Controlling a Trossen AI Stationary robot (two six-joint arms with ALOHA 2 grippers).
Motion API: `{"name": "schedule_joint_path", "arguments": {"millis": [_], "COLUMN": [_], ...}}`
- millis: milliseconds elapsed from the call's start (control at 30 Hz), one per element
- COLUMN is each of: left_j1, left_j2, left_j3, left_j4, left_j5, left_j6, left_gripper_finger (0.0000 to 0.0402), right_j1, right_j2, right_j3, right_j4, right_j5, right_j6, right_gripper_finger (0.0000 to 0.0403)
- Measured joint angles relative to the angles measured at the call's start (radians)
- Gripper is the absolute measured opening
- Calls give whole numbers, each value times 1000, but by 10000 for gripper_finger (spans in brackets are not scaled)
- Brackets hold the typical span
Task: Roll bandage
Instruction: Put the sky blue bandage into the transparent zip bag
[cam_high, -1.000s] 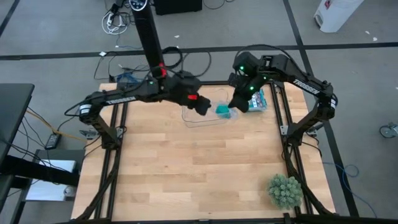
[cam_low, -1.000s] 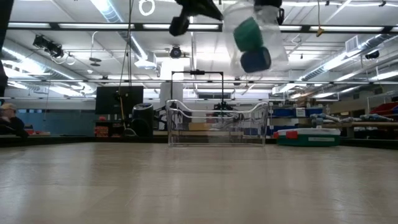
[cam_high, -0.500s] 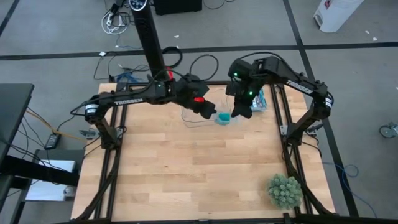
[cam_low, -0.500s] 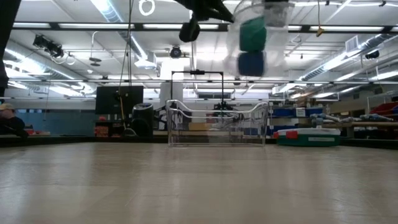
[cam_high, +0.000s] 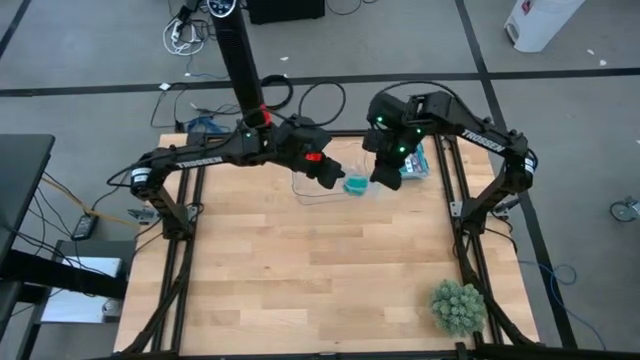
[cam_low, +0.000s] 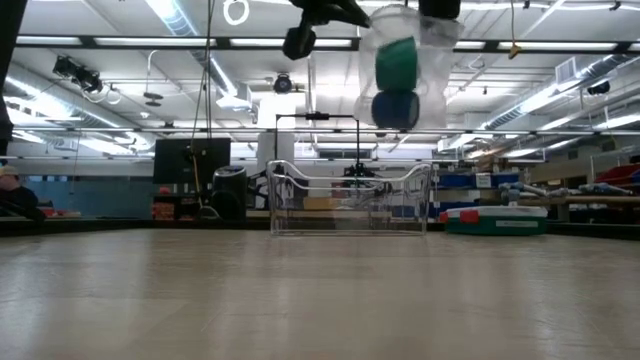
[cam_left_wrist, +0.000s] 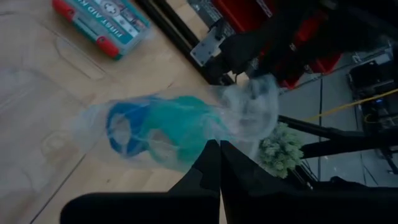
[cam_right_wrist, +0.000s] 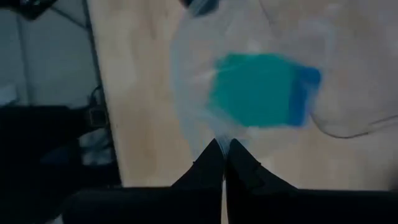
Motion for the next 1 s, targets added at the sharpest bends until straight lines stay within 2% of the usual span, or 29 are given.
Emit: {"name": "schedule_joint_path", "arguments": {"millis": [100,133,200,233,300,333,400,533,667,833,1000], "left_j1": [0,1,6,7,9,10,16,22,40,48,67], "left_j2": [0,0,0,0,0,0,0,0,0,0,0], "left_j3": [0,0,0,1,14,23,48,85,100,124,165], "left_j4": [2,5,2,-5,-12,-5,-4,-56,-118,-170,-188], "left_j5": [10,11,10,10,5,-2,-22,-43,-48,-42,-40], "left_j6": [-1,-1,-1,-1,2,4,20,54,48,32,29], "left_gripper_finger": [2,2,2,2,2,2,3,2,2,2,2], "right_j1": [-10,-10,-6,-9,-18,-13,-3,-3,-10,-47,-94], "right_j2": [-1,-5,-7,-2,1,-3,-7,-5,-6,-15,-84], "right_j3": [-2,1,2,0,-3,-1,2,-1,-1,26,62], "right_j4": [9,28,17,-5,-11,3,15,41,67,43,31], "right_j5": [-273,-246,-53,-66,-235,-251,-143,-27,-18,-4,20], "right_j6": [-110,-91,-1,-28,-111,-107,-44,-79,-78,-48,-31], "right_gripper_finger": [0,0,0,0,0,0,0,5,34,93,133]}}
